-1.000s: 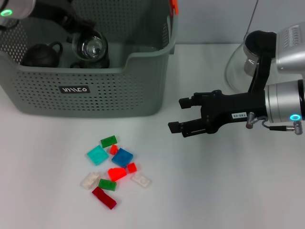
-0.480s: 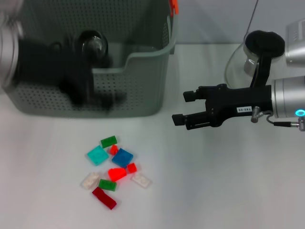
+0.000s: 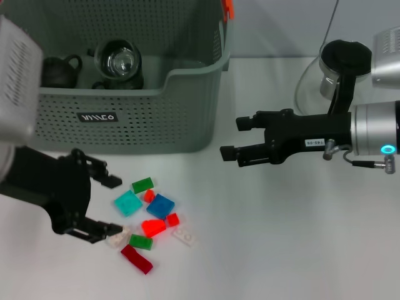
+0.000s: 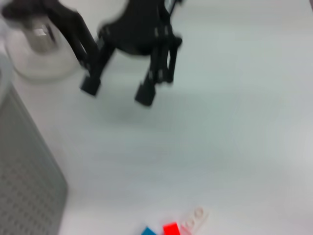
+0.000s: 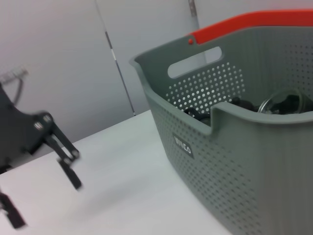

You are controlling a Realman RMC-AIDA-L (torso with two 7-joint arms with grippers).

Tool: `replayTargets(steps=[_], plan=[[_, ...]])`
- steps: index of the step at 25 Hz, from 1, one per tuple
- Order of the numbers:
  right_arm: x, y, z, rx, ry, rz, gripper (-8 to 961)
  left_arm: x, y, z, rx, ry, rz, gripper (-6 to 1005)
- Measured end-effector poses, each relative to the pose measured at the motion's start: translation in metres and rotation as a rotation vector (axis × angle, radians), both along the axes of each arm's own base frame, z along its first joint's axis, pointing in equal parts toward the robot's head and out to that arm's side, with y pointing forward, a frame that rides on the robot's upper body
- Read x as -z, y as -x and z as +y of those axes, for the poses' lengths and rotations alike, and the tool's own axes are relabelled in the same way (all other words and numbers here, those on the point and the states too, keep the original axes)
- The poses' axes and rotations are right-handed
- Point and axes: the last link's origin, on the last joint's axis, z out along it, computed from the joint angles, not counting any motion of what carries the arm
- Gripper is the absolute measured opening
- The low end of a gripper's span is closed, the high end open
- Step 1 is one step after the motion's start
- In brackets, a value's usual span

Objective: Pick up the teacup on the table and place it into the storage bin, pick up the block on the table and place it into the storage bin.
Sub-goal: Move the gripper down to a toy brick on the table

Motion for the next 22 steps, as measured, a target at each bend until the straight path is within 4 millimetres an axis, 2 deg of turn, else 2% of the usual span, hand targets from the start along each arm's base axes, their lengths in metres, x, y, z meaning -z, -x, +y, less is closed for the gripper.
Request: replayTargets(steps=[8, 18, 22], plan=[[0.007, 0.007, -0.003, -0.015, 0.032, -0.001, 916, 0.039, 0.030, 0.028, 0.024, 0.084, 0.160, 737], [0.014, 0.012, -0.002, 0.003, 0.054, 0.017, 917, 0.063, 0.025, 0.032, 0.248, 0.167, 0.364, 738], [0.019, 0.013, -0.003, 0.006, 0.069, 0.017, 917, 0.069, 0.022, 0.033, 0.315, 0.199, 0.389, 738]])
